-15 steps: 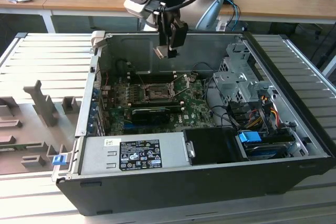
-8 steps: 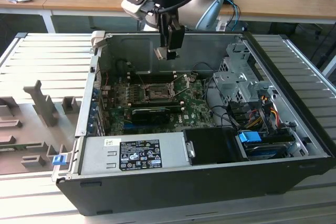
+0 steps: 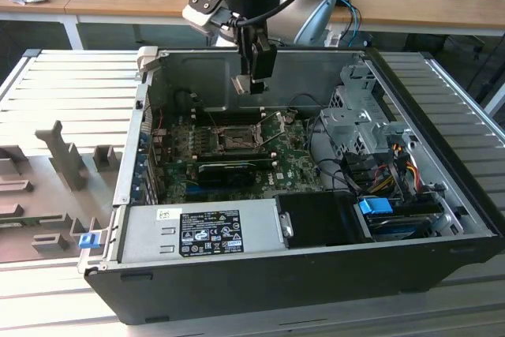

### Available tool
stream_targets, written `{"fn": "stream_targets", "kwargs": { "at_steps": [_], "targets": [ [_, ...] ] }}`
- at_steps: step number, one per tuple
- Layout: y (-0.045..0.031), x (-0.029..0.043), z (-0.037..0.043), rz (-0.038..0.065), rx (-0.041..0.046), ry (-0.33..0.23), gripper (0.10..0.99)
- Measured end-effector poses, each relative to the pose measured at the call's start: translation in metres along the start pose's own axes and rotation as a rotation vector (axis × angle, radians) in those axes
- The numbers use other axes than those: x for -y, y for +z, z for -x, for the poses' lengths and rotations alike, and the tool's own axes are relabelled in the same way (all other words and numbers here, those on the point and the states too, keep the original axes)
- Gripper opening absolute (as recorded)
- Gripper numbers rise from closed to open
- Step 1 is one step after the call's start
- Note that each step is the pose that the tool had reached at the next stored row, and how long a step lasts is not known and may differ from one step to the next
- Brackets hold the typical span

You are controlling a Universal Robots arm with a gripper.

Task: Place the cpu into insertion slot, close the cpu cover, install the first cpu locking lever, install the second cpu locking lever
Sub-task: 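Place the cpu into insertion slot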

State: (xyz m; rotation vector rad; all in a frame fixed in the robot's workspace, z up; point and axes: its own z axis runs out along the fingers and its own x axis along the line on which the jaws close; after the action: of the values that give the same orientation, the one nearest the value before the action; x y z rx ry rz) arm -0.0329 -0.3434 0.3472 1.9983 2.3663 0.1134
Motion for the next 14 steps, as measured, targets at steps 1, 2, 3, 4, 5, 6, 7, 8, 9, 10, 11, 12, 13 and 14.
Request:
{"fn": "stream_targets", "kwargs": {
  "at_steps": [1, 2, 3, 4, 5, 6, 7, 8, 9, 10, 11, 12, 13, 14],
  "targets": [
    [0.0003, 0.0, 0.0, 0.0, 0.0001, 0.001, 0.529],
    [0.0006, 0.0001, 0.0, 0.0, 0.0003, 0.004, 0.529],
    [0.0009, 0.0001, 0.0, 0.0, 0.0005, 0.007, 0.529],
    [0.0013, 0.0001, 0.0, 0.0, 0.0017, 0.021, 0.529],
    [0.0018, 0.0002, 0.0, 0.001, 0.0035, 0.044, 0.529],
    [0.0022, 0.0002, 0.0, 0.001, 0.0054, 0.067, 0.529],
    [0.0024, 0.0002, 0.0, 0.001, 0.0068, 0.083, 0.529],
    [0.0029, 0.0002, 0.0, 0.002, 0.0089, 0.108, 0.529],
    [0.0031, 0.0003, 0.0, 0.002, 0.01, 0.122, 0.529],
    [0.0036, 0.0003, 0.0001, 0.002, 0.0115, 0.138, 0.529],
    [0.005, 0.0004, 0.0001, 0.002, 0.0134, 0.159, 0.529],
    [0.0064, 0.0005, 0.0001, 0.002, 0.0139, 0.167, 0.529],
    [0.0079, 0.0006, 0.0001, 0.003, 0.0142, 0.169, 0.529],
    [0.0096, 0.0008, 0.0001, 0.003, 0.0142, 0.17, 0.529]
  ]
}}
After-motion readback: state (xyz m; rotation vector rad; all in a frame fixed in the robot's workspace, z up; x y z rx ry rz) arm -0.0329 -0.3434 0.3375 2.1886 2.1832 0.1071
